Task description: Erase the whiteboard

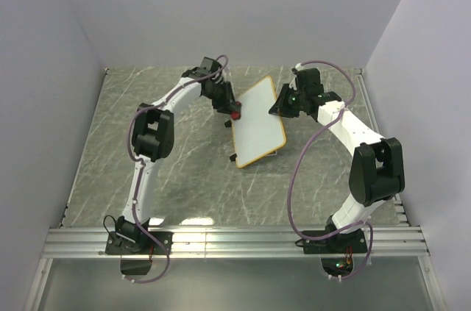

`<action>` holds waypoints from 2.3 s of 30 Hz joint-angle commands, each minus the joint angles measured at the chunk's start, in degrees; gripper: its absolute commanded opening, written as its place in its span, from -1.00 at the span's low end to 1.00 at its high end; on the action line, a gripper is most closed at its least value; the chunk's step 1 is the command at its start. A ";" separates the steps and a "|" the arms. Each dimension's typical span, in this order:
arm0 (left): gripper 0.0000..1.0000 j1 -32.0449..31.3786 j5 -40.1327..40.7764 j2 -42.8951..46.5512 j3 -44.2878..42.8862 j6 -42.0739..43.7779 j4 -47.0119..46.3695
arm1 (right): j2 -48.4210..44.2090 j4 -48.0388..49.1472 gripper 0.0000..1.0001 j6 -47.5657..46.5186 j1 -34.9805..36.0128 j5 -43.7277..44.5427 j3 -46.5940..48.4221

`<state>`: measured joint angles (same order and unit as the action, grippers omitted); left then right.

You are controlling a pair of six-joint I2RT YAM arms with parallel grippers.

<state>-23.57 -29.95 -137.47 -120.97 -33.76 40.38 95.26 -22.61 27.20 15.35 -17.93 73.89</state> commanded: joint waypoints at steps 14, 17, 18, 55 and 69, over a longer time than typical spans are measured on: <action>-0.99 5.19 13.60 19.51 12.76 1.94 0.22 | -1.66 -1.91 -0.27 -0.57 3.28 -0.35 -2.34; -0.99 8.54 16.50 24.08 19.09 2.64 -0.13 | -2.71 -1.74 0.18 -0.66 3.28 0.09 -2.61; -0.99 9.94 17.12 25.05 22.58 3.25 -0.30 | -3.06 -1.65 0.26 -0.66 3.19 0.35 -2.70; 0.89 9.16 30.93 75.32 47.26 -9.76 8.57 | -52.45 -9.82 0.94 2.59 2.66 -5.78 -21.06; 0.99 9.07 28.11 80.42 29.64 -11.50 11.48 | -65.47 -4.73 0.99 13.23 3.19 -19.06 -38.90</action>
<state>-14.35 -0.40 -59.70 -91.24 -43.83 51.96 31.73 -31.75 37.08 18.13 -33.10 36.14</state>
